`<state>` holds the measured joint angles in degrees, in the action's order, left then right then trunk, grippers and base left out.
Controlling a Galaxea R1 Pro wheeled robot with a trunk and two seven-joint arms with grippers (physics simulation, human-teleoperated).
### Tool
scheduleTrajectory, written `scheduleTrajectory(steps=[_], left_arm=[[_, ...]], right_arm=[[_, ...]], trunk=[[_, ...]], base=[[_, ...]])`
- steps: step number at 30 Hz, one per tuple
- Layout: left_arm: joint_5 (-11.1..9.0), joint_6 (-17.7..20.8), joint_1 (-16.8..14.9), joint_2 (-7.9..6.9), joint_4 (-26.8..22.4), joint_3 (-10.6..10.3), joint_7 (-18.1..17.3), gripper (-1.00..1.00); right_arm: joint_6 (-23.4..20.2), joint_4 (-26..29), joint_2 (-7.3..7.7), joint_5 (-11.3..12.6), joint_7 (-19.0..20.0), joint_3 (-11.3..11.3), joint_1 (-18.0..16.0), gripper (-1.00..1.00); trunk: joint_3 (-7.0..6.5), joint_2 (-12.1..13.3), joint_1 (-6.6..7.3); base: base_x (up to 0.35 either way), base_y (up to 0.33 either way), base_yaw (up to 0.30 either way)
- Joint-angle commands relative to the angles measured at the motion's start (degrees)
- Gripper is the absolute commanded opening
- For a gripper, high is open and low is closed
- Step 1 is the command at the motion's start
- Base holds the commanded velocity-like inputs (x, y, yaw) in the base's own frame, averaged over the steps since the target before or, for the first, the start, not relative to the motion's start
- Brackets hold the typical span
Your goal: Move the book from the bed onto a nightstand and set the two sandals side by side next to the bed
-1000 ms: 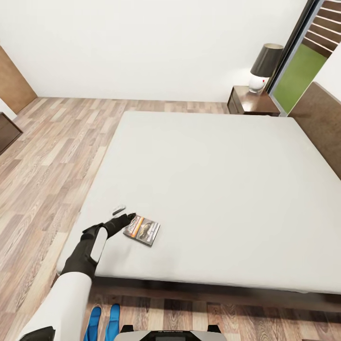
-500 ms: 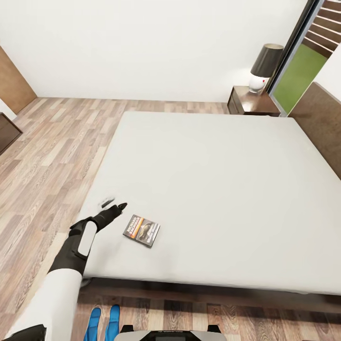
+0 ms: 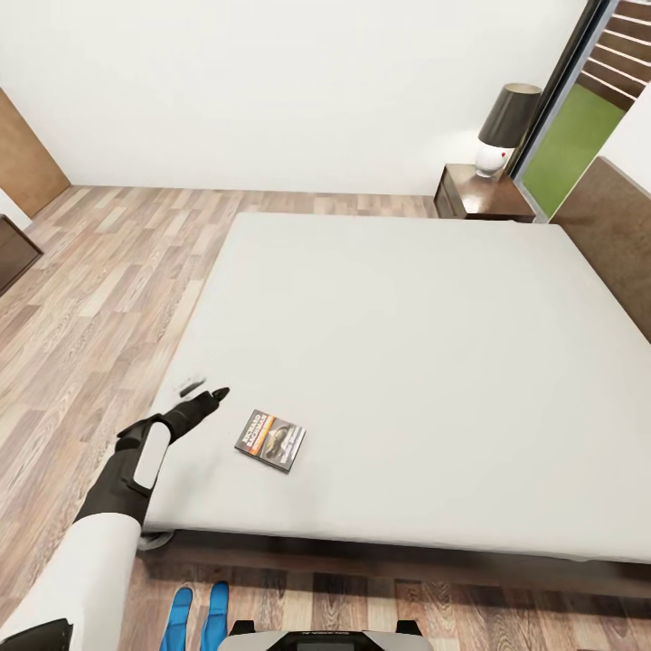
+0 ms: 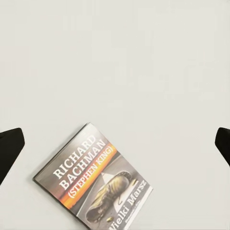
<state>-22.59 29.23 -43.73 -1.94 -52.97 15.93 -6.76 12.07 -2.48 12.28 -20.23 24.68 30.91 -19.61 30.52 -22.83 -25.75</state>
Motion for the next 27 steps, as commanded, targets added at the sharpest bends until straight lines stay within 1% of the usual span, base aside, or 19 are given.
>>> scheduleTrajectory(steps=[1, 11, 16, 27], left_arm=[[-0.21, 0.39, -0.04, 0.06, 0.01, 0.09, -0.19, 1.00], [-0.26, 0.02, -0.04, 0.10, 0.06, -0.01, -0.19, 1.00], [-0.26, -0.05, -0.04, 0.17, 0.06, -0.07, -0.19, 1.00], [-0.26, -0.05, -0.04, 0.19, 0.07, -0.11, -0.19, 1.00]], right_arm=[[0.41, -0.25, 0.06, -0.52, 0.02, 0.47, -0.08, 1.00], [0.41, -0.25, 0.09, -0.52, 0.07, 0.50, -0.08, 1.00], [0.41, -0.25, 0.09, -0.52, 0.07, 0.49, -0.08, 1.00], [0.41, -0.25, 0.07, -0.52, 0.13, 0.49, -0.08, 1.00]], trunk=[[0.08, -0.09, -0.03], [0.08, -0.09, -0.03], [0.08, -0.09, -0.03], [0.08, -0.09, -0.03]], base=[[0.000, 0.000, 0.000], [0.002, -0.001, 0.000], [0.140, -0.101, 0.000], [0.013, -0.010, 0.000]])
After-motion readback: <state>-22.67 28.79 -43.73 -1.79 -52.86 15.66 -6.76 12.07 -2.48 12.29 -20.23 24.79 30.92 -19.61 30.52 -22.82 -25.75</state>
